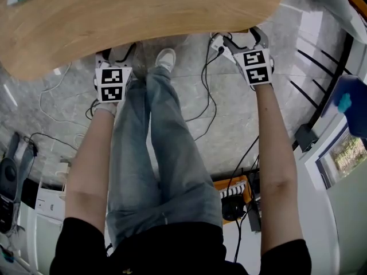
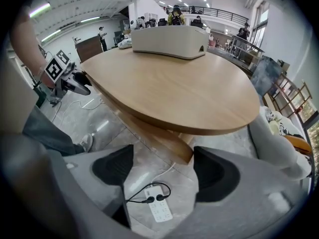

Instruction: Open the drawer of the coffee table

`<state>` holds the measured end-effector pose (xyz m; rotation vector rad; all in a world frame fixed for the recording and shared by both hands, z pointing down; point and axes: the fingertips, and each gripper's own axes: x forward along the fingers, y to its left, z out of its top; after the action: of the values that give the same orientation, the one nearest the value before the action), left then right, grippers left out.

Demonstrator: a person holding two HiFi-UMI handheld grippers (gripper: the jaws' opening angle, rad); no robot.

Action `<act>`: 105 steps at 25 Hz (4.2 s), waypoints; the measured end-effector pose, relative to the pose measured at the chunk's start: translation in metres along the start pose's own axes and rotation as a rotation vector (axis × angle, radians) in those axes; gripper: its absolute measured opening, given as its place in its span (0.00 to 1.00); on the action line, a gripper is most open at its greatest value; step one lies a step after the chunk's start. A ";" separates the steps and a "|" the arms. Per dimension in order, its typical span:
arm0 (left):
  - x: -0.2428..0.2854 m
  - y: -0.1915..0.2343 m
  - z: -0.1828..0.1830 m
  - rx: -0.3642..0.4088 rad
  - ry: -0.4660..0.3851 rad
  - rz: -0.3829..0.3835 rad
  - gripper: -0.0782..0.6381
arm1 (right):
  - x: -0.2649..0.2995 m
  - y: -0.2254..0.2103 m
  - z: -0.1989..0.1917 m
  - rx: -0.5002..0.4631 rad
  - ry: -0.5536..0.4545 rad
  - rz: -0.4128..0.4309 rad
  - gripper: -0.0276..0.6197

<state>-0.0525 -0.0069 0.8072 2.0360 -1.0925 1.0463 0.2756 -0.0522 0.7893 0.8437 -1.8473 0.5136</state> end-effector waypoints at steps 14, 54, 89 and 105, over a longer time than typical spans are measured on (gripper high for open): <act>0.002 0.012 0.005 -0.171 -0.047 0.098 0.38 | 0.004 -0.010 0.003 0.029 0.014 -0.071 0.45; -0.048 -0.073 -0.107 -0.113 0.146 0.014 0.34 | -0.041 0.068 -0.106 0.070 0.134 -0.066 0.41; -0.033 -0.089 -0.154 -0.054 0.274 -0.047 0.33 | -0.025 0.087 -0.146 0.042 0.277 -0.051 0.38; -0.032 -0.096 -0.169 -0.017 0.321 -0.071 0.33 | -0.022 0.096 -0.161 0.035 0.323 -0.045 0.38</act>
<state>-0.0410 0.1844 0.8538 1.8002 -0.8536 1.2679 0.3085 0.1272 0.8375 0.7737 -1.5248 0.6169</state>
